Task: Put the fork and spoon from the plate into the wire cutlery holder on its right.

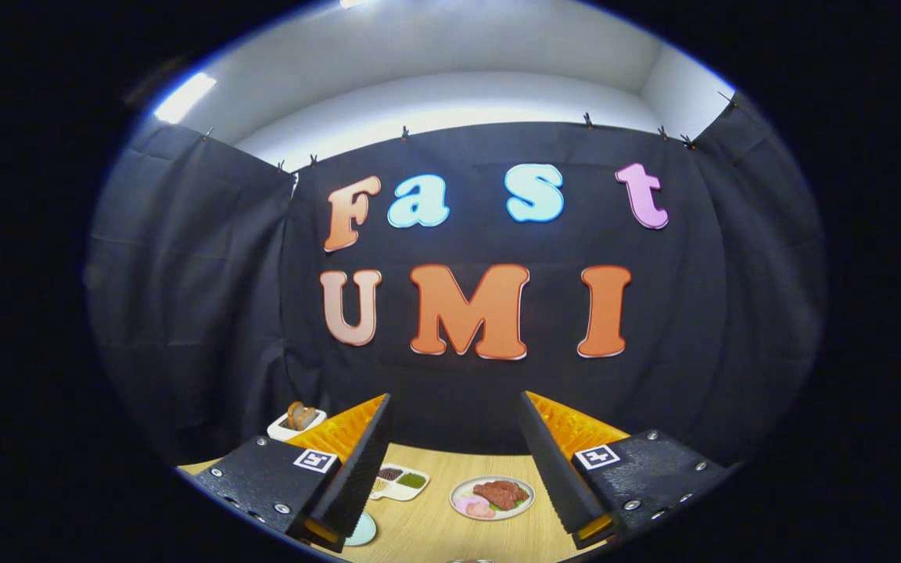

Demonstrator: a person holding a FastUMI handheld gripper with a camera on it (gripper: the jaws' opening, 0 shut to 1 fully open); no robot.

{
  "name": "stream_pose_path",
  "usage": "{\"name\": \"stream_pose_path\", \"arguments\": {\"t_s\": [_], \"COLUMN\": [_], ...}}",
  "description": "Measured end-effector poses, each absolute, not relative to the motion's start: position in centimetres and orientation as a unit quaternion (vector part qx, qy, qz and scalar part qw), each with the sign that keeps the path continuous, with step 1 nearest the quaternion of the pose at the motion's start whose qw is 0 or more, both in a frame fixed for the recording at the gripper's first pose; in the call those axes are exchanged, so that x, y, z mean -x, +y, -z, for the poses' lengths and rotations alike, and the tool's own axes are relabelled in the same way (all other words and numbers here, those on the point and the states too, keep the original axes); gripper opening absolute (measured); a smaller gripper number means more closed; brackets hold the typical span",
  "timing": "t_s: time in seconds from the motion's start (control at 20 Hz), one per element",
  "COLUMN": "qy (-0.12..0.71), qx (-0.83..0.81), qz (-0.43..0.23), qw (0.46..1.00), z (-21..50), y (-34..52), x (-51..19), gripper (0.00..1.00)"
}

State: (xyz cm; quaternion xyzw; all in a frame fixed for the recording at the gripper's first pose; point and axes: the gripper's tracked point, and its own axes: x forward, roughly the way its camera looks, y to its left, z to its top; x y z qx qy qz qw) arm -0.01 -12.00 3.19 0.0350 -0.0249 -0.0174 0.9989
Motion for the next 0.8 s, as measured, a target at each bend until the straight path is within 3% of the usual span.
{"name": "stream_pose_path", "arguments": {"t_s": [0.45,0.8], "qy": [-0.118,-0.112], "qx": [-0.044,-0.02], "qz": [0.018,0.048], "qw": [0.992,0.992], "z": [-8.4,-7.9], "y": [-11.4,-12.3], "x": [0.4,0.4], "gripper": [0.95,0.95]}}
